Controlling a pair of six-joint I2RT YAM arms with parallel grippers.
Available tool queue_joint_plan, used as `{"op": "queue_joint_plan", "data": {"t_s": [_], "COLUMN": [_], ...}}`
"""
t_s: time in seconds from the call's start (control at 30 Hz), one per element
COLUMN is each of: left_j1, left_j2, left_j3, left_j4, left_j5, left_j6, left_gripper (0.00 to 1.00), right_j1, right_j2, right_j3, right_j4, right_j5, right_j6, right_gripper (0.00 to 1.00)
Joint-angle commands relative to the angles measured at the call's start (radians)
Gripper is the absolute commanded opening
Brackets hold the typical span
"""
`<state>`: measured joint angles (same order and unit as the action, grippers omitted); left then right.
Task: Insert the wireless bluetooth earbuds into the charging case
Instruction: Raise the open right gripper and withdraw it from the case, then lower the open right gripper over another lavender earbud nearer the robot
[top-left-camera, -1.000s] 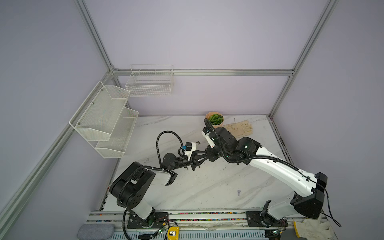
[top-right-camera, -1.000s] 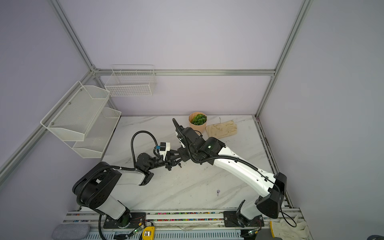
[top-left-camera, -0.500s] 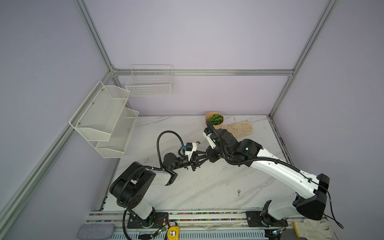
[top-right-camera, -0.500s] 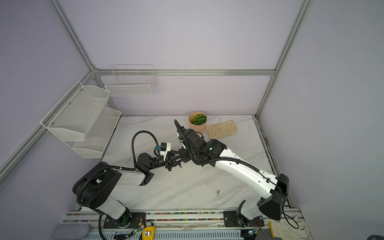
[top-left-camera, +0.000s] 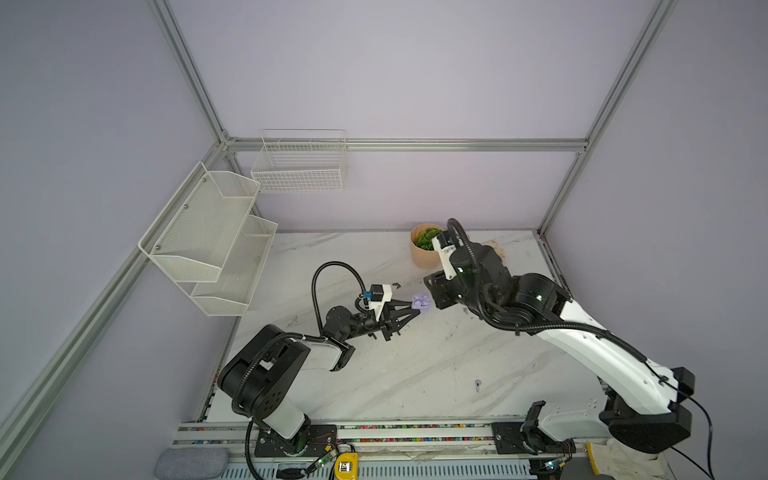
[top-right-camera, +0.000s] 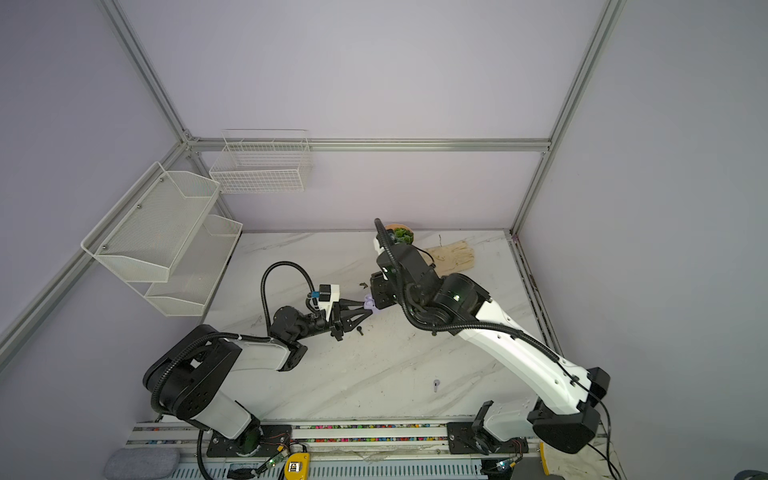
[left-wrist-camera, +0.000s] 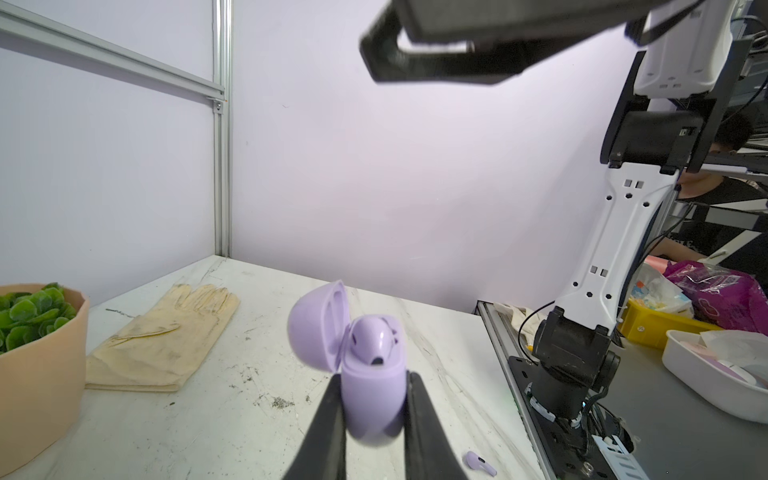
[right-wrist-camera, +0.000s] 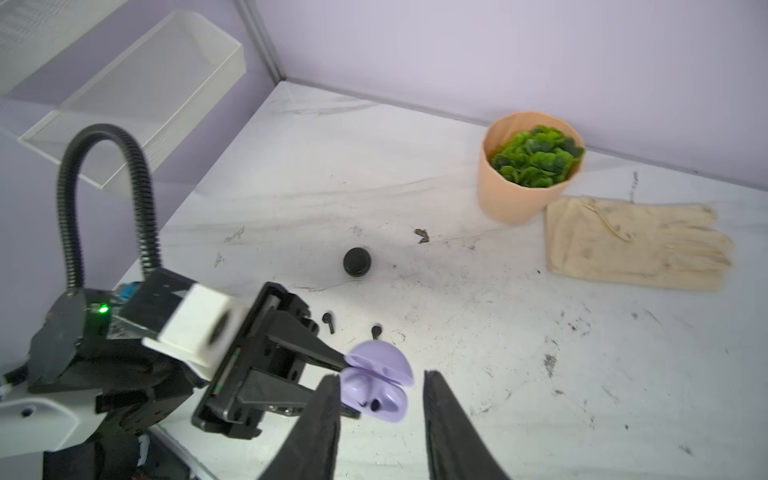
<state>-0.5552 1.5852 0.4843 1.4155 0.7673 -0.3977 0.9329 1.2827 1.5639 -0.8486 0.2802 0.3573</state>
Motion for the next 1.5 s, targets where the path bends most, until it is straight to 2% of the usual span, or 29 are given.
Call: {"op": "queue_joint_plan", "data": {"t_s": [0.0, 0.1, 0.2, 0.33, 0.47, 0.53, 0.73, 1.1, 1.3, 1.47], "left_j1": [-0.019, -0.041, -0.055, -0.057, -0.057, -0.057, -0.056, -0.057, -0.057, -0.057], "left_j2": [-0.058, -0.071, -0.071, -0.073, -0.075, -0.07, -0.054, -0.062, -0.06, -0.061], "left_j3": [-0.042, -0.056, -0.058, -0.061, -0.07, -0.071, -0.065, -0.071, -0.073, -0.074], "left_j4": [0.086, 0.086, 0.086, 0.086, 0.087, 0.087, 0.087, 0.087, 0.087, 0.087], "left_j5": [-0.027, -0.035, -0.034, -0.023, -0.015, -0.011, 0.004, 0.002, -0.002, -0.006], "left_j6": [0.014, 0.008, -0.005, -0.015, -0.007, -0.006, -0.012, -0.009, -0.006, 0.0], "left_gripper": [0.0, 0.0, 0.0, 0.0, 0.0, 0.0, 0.0, 0.0, 0.0, 0.0], "right_j1": [-0.066, -0.148, -0.168, -0.171, -0.173, -0.171, -0.171, -0.171, -0.17, -0.167], "right_j2": [-0.132, -0.218, -0.228, -0.258, -0.244, -0.218, -0.192, -0.151, -0.109, -0.141], "right_j3": [-0.181, -0.432, -0.621, -0.761, -0.89, -0.934, -1.0, -1.035, -1.02, -1.027], "right_j4": [-0.139, -0.147, -0.147, -0.105, 0.034, 0.054, 0.118, 0.17, 0.155, 0.139], "right_j5": [0.139, 0.021, -0.071, -0.149, -0.277, -0.28, -0.305, -0.271, -0.275, -0.287], "right_j6": [0.285, 0.443, 0.532, 0.592, 0.638, 0.641, 0.643, 0.658, 0.659, 0.686], "right_gripper": [0.39, 0.4, 0.4, 0.44, 0.47, 0.48, 0.47, 0.42, 0.34, 0.3]}}
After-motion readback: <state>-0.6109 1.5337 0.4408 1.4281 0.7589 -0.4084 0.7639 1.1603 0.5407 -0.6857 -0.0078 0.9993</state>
